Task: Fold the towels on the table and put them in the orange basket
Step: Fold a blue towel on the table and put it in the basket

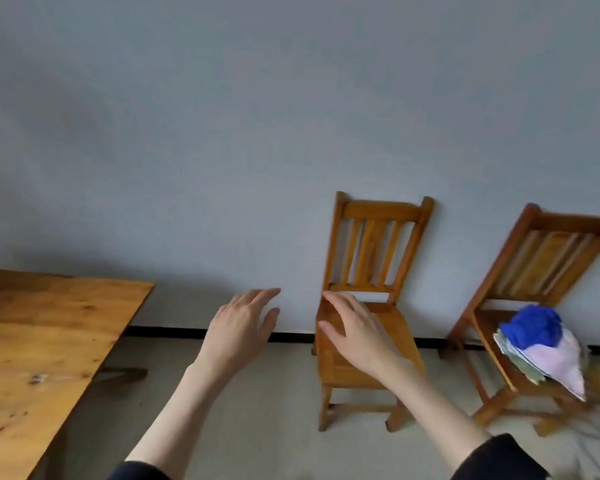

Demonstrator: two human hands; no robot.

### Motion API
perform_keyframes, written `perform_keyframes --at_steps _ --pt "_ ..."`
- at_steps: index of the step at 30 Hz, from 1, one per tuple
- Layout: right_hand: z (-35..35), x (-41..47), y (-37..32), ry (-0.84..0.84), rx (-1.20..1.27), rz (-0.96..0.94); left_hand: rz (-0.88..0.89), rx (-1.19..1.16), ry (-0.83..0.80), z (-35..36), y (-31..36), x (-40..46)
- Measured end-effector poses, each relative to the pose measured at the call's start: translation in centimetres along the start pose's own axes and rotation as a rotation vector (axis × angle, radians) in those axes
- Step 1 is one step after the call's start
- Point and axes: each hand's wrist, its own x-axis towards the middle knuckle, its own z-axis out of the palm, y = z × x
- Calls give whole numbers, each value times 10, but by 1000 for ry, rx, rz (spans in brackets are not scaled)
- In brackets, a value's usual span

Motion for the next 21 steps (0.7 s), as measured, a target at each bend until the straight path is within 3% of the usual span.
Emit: perform_keyframes --at_steps 21 --pt "-143 -24 335 294 -16 665 555 -218 -419 257 273 247"
